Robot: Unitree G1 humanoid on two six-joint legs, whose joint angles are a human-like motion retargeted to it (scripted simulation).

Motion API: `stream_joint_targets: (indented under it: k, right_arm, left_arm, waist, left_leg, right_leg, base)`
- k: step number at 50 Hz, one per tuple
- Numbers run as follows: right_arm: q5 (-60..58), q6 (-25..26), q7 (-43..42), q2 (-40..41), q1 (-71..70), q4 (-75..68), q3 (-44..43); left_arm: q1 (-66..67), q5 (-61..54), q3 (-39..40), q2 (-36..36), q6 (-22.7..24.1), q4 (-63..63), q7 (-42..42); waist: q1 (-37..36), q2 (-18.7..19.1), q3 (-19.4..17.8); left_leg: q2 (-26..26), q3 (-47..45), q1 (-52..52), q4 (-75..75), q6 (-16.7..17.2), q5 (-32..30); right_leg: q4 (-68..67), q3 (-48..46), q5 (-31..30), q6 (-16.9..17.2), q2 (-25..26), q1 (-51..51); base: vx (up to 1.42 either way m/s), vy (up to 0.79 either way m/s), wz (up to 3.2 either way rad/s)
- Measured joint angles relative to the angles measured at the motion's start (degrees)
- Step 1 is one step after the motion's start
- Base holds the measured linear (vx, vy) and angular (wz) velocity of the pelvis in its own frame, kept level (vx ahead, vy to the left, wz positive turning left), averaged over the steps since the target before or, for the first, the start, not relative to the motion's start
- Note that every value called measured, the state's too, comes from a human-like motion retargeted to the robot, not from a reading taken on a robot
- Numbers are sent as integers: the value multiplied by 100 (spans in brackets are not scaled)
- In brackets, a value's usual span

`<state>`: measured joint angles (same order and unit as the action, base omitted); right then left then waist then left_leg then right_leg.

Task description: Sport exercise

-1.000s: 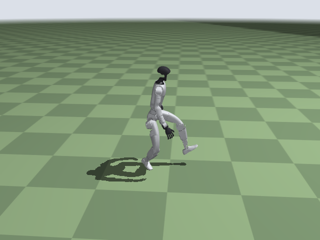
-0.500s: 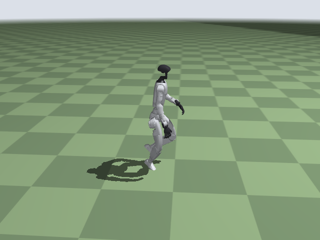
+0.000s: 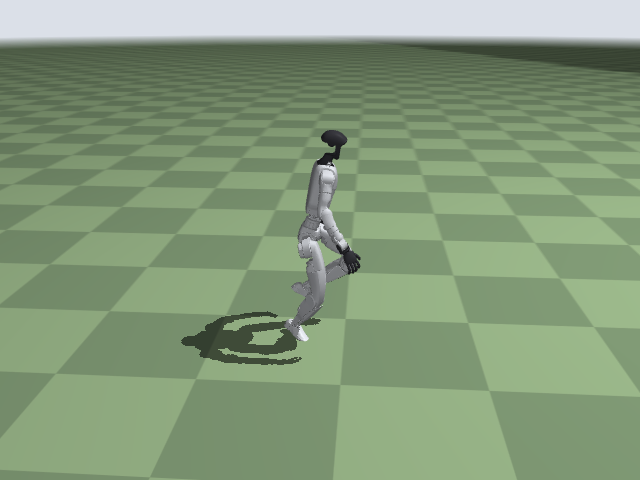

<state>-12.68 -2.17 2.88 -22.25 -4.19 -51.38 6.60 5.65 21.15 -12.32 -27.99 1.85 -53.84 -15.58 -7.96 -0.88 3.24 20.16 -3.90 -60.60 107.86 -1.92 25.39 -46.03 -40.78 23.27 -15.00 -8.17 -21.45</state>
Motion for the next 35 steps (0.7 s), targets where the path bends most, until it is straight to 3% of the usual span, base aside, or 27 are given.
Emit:
stream_joint_targets:
  k: [8, 19, 35]
  right_arm:
    - [331, -117, 34, -146, -59, 353, 90]
    - [139, -442, -12, -162, -258, -281, 321]
    - [0, -550, -87, 9, -497, -723, 542]
  left_arm:
    - [317, -352, 351, 148, 152, -976, 145]
    - [696, -746, 291, 509, 634, -805, 560]
    - [799, -852, 40, 731, 782, -416, 688]
  waist:
    - [-57, -166, -203]
    - [-189, -51, -469]
    - [-134, -79, -642]
  left_leg:
    - [-383, -304, -1079, -2133, -339, 450]
    - [-1012, -594, -1998, -5313, -263, 617]
    - [-973, -937, -2321, -5330, -491, 556]
  right_leg:
    - [-477, 99, 421, 28, -517, -211]
    - [-932, 128, 679, 95, -1012, -126]
    - [-1296, 240, 894, 87, -1254, 4]
  base:
    - [11, 6, 25]
    - [-1, 6, -10]
    - [0, 0, -3]
